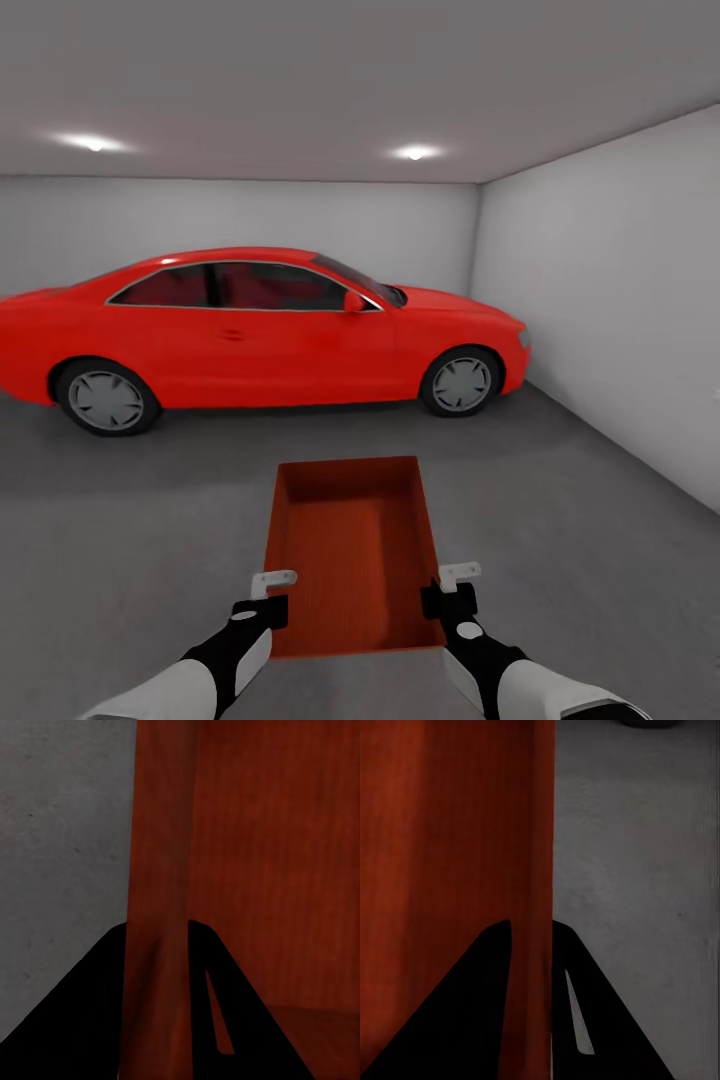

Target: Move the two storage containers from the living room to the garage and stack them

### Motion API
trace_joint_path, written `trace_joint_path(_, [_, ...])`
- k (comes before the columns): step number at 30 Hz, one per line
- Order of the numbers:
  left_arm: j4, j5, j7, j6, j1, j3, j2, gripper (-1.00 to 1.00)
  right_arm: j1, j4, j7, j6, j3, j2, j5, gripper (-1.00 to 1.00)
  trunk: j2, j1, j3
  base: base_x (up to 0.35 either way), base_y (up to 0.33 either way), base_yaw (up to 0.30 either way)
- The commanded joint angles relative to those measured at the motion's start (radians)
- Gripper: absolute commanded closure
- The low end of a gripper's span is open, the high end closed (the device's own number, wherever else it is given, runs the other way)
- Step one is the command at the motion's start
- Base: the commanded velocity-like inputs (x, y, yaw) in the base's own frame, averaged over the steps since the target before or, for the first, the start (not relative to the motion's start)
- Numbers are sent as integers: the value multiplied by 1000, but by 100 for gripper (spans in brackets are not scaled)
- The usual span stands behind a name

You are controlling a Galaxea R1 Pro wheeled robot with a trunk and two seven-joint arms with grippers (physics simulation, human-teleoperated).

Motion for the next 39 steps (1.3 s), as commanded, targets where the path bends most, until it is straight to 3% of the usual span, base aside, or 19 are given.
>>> trace_joint_path(1, [-4,-8,11,1,0,23,6,100,-1,3,-7,-3,-12,0,-9,100,-1,1,0,318,106,-284])
trace_joint_path(39, [-5,-6,11,1,0,25,5,100,-1,3,-7,-3,-13,0,-9,100,-1,1,0,315,161,-285])
